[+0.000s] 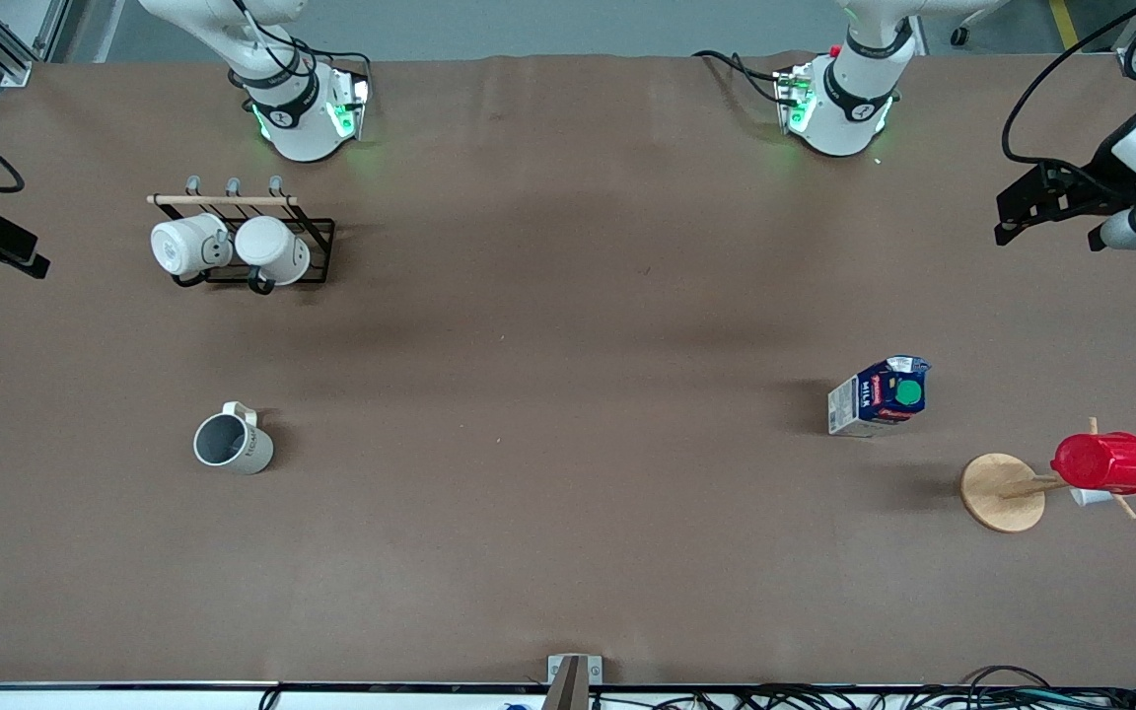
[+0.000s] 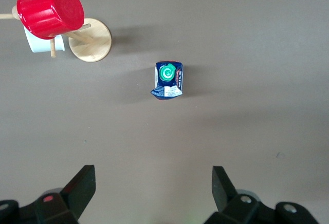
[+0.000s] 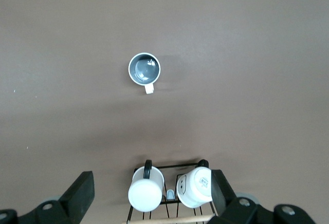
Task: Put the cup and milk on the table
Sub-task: 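Reach the left gripper to the milk carton while the right gripper reaches the mug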
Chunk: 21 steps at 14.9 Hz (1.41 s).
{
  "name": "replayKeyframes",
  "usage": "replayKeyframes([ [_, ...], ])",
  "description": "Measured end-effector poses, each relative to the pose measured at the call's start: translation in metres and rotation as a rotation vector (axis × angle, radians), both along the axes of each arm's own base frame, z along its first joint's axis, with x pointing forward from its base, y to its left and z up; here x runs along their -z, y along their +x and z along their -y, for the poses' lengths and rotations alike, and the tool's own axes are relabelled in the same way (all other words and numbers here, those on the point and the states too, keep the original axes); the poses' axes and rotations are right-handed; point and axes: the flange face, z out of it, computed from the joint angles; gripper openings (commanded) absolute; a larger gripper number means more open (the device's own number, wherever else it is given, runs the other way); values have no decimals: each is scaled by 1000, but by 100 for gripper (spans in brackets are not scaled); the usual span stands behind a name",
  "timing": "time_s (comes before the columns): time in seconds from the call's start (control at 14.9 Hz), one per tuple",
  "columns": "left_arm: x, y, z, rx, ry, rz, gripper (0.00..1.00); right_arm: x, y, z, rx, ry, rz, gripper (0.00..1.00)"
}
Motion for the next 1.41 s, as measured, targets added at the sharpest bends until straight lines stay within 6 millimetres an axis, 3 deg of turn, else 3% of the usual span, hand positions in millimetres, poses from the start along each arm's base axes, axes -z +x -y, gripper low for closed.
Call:
replayKeyframes([
  [0.34,-1,3,-1,-1,4,3,100,0,-2,0,1,1,-14,100],
  [0.47,13,11,-4,-2,29,-20,100,0,-2,0,2,1,-14,100],
  [0.61,46,31,-4,-1,34,-55,100,0,-2,0,2,1,-15,100],
  [0.87,131,73,-2,4,24,-40,100,0,-2,0,3,1,-15,100],
  [1.21,224,79,0,11,16,-29,100,2,-1,0,3,1,-18,100],
  [1.34,251,76,2,14,17,-58,100,17,10,0,1,2,-21,100],
  [1.41,261,75,3,14,16,-65,100,35,21,1,-2,1,-13,100],
])
